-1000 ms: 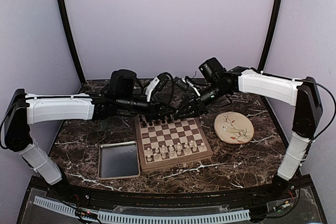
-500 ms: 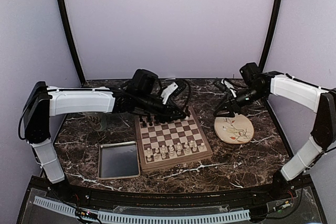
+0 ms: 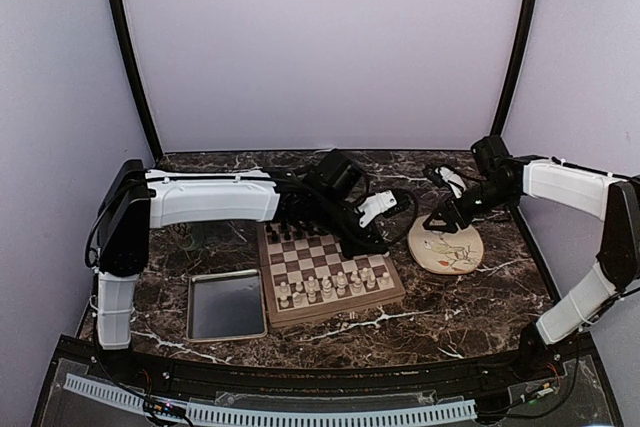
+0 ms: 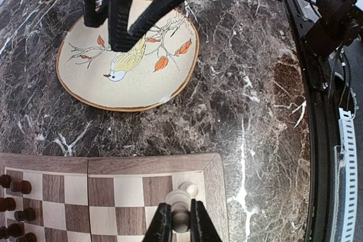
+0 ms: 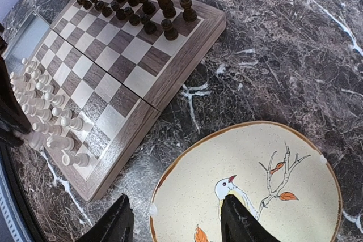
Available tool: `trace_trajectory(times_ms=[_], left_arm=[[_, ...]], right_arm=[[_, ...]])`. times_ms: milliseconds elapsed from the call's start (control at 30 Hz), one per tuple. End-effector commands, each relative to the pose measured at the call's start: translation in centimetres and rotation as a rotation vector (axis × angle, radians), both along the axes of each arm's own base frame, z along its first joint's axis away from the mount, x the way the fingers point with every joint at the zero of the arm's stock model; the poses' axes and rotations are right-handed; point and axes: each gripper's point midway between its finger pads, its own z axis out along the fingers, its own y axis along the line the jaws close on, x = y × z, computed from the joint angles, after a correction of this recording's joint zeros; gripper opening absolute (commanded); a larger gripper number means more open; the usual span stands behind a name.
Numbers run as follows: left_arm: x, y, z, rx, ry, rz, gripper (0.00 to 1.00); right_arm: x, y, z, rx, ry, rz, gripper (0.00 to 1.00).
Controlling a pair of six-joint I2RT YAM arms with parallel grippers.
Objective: Set up the chess pieces on the board
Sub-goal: Place the pawn at h2.
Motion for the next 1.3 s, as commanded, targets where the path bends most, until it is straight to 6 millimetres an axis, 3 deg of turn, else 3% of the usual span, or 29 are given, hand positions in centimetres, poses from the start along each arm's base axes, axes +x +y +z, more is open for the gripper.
trace_trajectory(times_ms=[0, 333, 1067, 1267], left_arm=[[0.1, 0.4, -1.7, 0.111, -0.036, -0.008, 0.07], [0.4, -0.2, -4.9, 0.188, -0.003, 0.000, 0.07], [0.8, -0.9, -6.8, 0.205, 0.014, -0.003, 0.08], [0.9, -1.0, -7.1, 0.213, 0.020, 0.004, 0.17]], right_arm=[[0.9, 0.1, 1.2, 0.014, -0.081, -0.012, 0.53], [0.5, 0.5, 1.1, 0.041, -0.071, 0.006, 0.53], [0.2, 0.8, 0.9, 0.057, -0.049, 0.024, 0.53], [0.2, 0.8, 0.9, 0.057, -0.048, 0.025, 0.53]])
